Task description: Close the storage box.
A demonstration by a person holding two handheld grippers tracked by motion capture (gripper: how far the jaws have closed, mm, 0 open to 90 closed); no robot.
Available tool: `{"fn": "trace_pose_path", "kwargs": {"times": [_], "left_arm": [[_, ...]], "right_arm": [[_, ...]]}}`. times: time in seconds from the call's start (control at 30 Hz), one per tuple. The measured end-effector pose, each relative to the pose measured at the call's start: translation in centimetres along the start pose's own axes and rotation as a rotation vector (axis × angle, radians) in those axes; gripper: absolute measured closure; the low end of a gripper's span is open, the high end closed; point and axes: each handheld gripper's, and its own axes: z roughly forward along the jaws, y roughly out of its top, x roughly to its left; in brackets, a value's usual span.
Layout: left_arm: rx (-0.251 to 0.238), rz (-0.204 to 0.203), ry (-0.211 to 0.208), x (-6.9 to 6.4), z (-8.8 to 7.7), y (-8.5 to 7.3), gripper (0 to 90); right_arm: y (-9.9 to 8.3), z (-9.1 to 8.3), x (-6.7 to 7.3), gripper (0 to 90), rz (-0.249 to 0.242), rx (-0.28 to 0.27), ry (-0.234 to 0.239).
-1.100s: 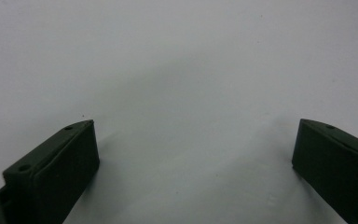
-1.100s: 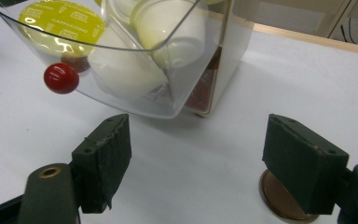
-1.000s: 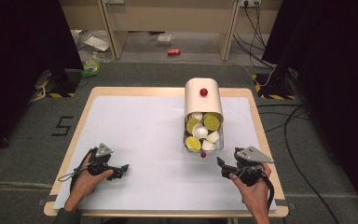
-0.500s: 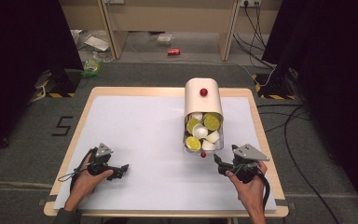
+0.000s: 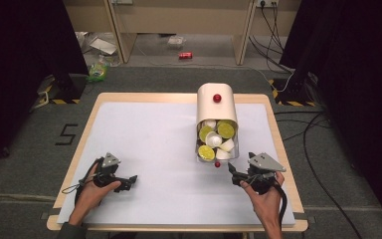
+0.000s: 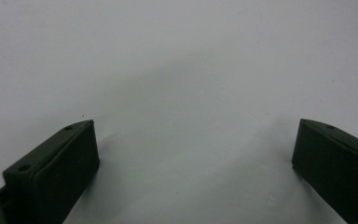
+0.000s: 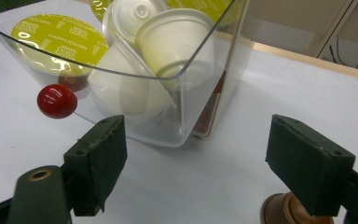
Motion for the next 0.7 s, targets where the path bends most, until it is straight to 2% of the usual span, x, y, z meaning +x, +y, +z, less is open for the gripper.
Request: {"fn": "trace_pose_path", "kwargs": {"times": [0.07,0.3,0.7], "left_arm": [[0.000,0.000,0.001,-0.01,0.00,0.00,0.0],[-0.001,0.000,0.001,-0.02,0.01,0.00,0.0],[0.000,0.001,0.002,-0.02,0.01,0.00,0.0]], "right_arm": [[0.05,0.01,-0.04,20.4,0.000,-0.007,-0.002],[0.31,-0.10,-0.44,22.8,0.046,-0.060,-0.009],[0.39,0.14,-0.47,20.8,0.055,-0.061,-0.023]]}}
